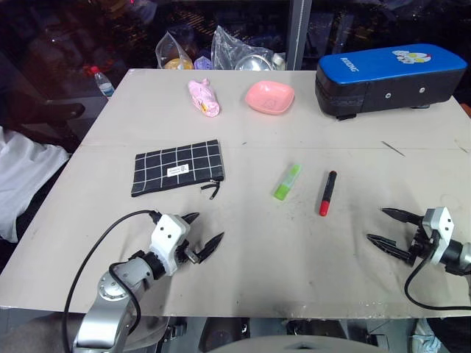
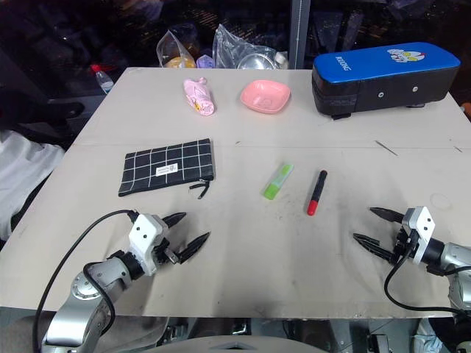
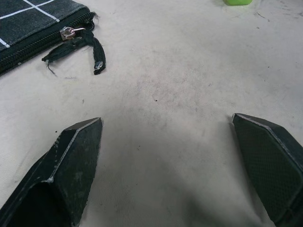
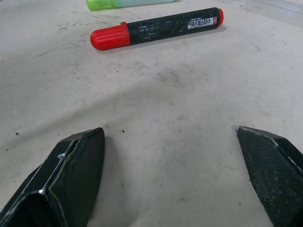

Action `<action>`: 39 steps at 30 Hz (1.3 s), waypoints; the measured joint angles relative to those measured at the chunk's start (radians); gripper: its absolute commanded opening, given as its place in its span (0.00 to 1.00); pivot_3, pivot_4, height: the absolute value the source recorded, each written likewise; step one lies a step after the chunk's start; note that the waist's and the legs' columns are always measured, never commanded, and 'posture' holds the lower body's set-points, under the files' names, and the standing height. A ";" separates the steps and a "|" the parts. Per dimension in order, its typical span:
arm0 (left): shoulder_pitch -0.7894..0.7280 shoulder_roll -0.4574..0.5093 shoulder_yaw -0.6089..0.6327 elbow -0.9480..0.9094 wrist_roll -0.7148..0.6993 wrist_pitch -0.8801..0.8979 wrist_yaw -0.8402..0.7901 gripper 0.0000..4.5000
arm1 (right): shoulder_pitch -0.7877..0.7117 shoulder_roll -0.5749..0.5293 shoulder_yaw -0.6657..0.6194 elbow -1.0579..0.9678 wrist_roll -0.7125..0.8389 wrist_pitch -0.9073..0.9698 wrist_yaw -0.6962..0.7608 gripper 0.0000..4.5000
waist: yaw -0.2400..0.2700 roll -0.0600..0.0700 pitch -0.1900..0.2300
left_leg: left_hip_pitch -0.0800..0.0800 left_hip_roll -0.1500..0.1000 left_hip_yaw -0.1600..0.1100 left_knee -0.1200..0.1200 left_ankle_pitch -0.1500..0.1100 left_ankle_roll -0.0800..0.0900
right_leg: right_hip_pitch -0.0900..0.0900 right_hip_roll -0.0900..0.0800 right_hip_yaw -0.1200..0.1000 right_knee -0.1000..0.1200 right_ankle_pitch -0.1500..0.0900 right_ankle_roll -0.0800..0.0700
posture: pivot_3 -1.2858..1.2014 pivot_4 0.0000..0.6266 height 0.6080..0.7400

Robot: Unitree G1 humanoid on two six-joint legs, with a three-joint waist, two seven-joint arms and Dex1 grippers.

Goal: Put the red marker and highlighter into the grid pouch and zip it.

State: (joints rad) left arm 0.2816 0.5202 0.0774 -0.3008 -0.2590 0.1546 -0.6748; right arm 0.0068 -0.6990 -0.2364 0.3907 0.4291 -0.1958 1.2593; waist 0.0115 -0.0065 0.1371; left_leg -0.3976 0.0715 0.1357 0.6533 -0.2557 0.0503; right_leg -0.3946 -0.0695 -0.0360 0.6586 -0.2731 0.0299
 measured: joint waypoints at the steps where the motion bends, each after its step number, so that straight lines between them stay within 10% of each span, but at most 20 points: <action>1: 0.000 0.000 0.000 0.000 0.000 0.000 0.000 0.99 | 0.000 0.000 0.000 0.000 0.000 0.000 0.000 1.00 | 0.000 0.000 0.000 | 0.000 0.000 0.000 0.000 0.000 0.000 | 0.000 0.000 0.000 0.000 0.000 0.000 | 0.52 0.24 1.00; 25: 0.007 0.044 0.118 0.098 -0.082 -0.056 -0.110 0.99 | 0.023 0.053 0.039 -0.314 0.080 0.176 -0.035 1.00 | -0.005 -0.001 0.001 | 0.000 0.002 -0.001 0.000 0.000 0.000 | -0.001 0.001 -0.002 0.001 0.000 0.000 | 0.52 0.24 1.00; 39: -0.330 0.333 0.366 0.853 -0.031 -0.383 -0.190 0.99 | 0.038 0.114 0.100 -0.574 0.130 0.314 -0.135 1.00 | 0.001 -0.009 0.005 | -0.003 0.001 -0.002 0.000 0.000 0.000 | -0.002 -0.001 -0.006 0.000 0.000 0.000 | 0.52 0.24 1.00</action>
State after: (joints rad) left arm -0.0481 0.8529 0.4438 0.5526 -0.2900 -0.2280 -0.8647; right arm 0.0452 -0.5852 -0.1363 -0.1837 0.5588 0.1180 1.1241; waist 0.0130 -0.0153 0.1424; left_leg -0.4004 0.0725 0.1333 0.6533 -0.2558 0.0500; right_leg -0.3970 -0.0710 -0.0423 0.6585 -0.2731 0.0297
